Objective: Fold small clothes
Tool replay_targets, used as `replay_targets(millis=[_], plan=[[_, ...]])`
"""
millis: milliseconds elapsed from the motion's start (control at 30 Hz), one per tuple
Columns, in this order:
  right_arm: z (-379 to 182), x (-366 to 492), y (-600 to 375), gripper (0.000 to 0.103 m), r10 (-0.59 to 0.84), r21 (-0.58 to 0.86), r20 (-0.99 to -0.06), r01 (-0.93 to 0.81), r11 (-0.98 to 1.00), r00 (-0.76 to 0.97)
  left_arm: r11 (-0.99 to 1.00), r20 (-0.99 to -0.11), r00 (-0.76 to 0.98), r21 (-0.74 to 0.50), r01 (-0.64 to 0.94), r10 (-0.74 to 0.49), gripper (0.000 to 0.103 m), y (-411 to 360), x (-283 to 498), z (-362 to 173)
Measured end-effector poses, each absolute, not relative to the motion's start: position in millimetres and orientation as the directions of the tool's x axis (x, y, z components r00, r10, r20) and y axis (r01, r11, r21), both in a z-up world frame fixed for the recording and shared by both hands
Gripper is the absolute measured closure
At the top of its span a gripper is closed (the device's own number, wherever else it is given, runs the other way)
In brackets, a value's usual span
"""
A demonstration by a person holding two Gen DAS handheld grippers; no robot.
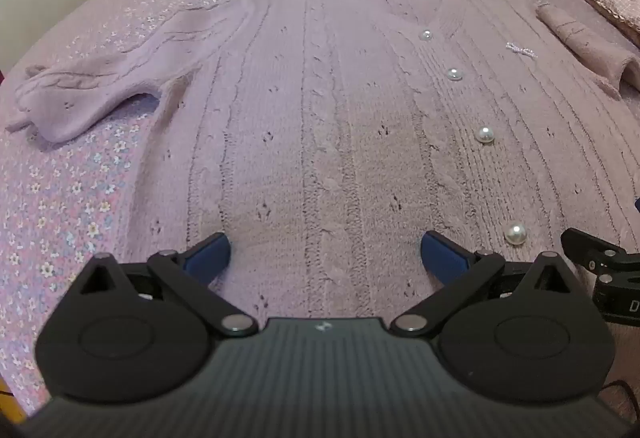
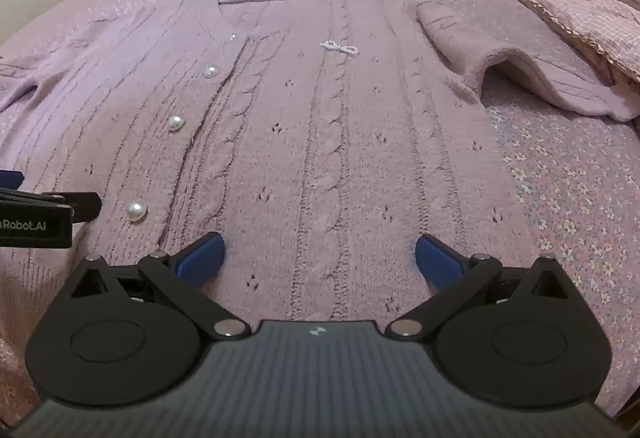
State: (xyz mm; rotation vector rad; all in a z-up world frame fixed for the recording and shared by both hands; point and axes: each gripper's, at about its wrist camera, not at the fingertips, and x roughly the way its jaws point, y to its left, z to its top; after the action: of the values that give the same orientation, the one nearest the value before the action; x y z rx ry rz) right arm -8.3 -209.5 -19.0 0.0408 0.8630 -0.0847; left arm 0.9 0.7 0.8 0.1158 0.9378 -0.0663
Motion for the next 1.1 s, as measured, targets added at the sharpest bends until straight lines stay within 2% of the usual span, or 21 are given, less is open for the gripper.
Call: replay_targets(millis=[33,167,467,1100], plan=[[-23,-1,-206,0.000,-0.071,-0.024,-0.786,0.084,0.996,0.614,0.992,-0.809,0.588,0.067,0.105,-0.008,0.000,1,1,1],[-26,3,-207,0.000,-0.066,-0.023,-0.791,0.078,0.997,0.608,0.992,-0.792,0.611,0.076,0.103,-0.003,0.000,-1,-4,-1],[-29,-7,-212,0.000,-0.073,-0.037,-0.758,0.069,0.997,0.648,0.989,-0.816,0.578,0.079,0.121,-0.006,0.000,-1,3,-3],[-21,-2,-202,0.000,-0.077,-0.048,-0.767,0.062,0.997,0.637,0.989,-0.812,0.583,0.077,0.125,-0.011,0.000,0,0,-6]])
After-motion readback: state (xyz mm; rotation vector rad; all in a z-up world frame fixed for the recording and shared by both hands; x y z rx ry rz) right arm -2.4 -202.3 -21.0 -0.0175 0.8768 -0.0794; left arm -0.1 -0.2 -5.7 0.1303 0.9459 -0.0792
